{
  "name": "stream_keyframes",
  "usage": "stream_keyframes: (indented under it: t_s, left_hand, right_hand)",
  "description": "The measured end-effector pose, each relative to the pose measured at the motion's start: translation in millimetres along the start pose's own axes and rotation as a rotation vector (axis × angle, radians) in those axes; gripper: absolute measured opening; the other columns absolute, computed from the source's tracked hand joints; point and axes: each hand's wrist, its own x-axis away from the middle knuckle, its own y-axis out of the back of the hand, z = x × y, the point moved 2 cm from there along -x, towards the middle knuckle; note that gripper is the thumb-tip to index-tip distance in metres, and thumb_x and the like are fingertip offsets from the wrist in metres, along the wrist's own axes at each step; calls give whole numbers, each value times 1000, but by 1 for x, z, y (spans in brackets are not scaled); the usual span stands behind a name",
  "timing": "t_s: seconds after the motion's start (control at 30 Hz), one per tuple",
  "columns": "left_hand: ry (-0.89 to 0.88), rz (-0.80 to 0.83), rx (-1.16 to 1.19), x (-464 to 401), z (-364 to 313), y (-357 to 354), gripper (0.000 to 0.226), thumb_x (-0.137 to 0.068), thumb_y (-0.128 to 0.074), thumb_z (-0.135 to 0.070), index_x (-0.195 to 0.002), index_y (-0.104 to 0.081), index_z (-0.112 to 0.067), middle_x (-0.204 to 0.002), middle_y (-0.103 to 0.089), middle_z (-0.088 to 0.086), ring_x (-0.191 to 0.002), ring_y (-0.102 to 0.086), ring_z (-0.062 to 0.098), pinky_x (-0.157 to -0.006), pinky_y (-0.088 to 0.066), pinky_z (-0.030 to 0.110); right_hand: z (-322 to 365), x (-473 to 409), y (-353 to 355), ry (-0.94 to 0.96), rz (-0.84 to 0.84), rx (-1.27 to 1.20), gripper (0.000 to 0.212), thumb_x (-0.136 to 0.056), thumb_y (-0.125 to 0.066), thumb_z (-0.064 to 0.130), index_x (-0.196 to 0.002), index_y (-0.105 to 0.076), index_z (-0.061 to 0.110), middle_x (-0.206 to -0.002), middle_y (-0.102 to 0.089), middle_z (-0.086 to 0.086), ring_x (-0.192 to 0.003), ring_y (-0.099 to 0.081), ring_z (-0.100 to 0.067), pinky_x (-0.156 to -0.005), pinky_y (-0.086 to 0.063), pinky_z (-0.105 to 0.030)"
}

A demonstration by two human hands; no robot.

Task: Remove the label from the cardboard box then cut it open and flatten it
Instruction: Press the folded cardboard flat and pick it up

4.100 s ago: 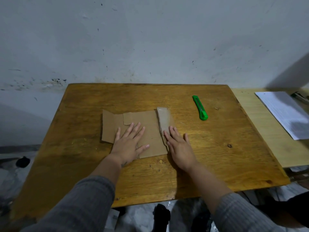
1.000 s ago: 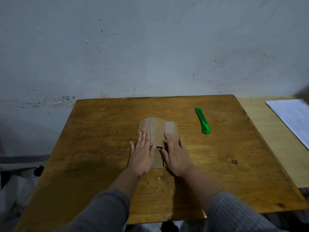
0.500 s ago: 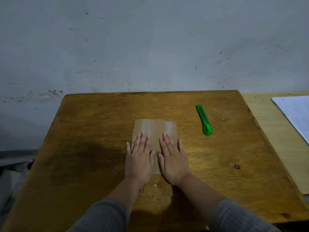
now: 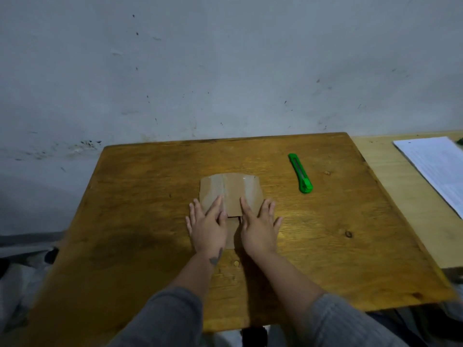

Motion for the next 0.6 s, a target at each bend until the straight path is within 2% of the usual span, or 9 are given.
stream_keyframes:
  t_s: [0.07,0.13,0.27,0.37,0.5,0.6]
  left_hand:
    - [83,12,134,5,-5,8,43,-96,-47,-38,-137,-38,-49,-159,-11,5,-146,-8,27,-116,-14,46]
    - [158,-1,274,15,-9,19,43,-92,-57,-31,-130,-48,-48,-157,-18,3,-141,-21,27,-111,-26,47]
    - [116,-35,401,45,-8,35,49,-84,-69,-19,-126,-56,-40,-152,-23,1,-137,-27,25,-110,-28,44]
    - [25,-23,398,71,-10,36,52,-82,-71,-18,-127,-55,-37,-150,-24,2,-136,-29,25,-109,-29,41]
    - [-77,4,407,109,-29,23,53,-81,-72,-16,-126,-55,-40,-150,-24,3,-137,-28,26,-108,-33,40]
    - [-144,16,410,140,-47,10,53,-82,-71,-15,-125,-55,-40,-151,-23,3,-137,-28,27,-109,-33,42]
  right_hand:
    - [10,2,10,-66,17,-139,51,-97,-39,20,-142,-31,43,-158,-4,-19,-146,2,-30,-117,1,-49]
    - [14,9,18,-118,-1,-268,49,-95,-43,15,-136,-42,40,-157,-13,-14,-143,-13,-32,-118,-12,-44]
    - [7,37,27,-128,-117,-482,34,-96,-47,18,-121,-60,37,-148,-28,-8,-134,-31,-30,-112,-32,-42]
    - [-9,66,35,-134,-190,-481,32,-94,-53,20,-117,-62,39,-145,-30,-6,-132,-35,-28,-108,-38,-44]
    - [-41,105,50,-125,-258,-445,43,-91,-57,14,-121,-57,44,-139,-30,-5,-124,-45,-27,-103,-44,-42]
    - [-71,132,66,-153,-286,-468,45,-90,-56,11,-123,-57,43,-139,-29,-3,-130,-37,-25,-107,-40,-40]
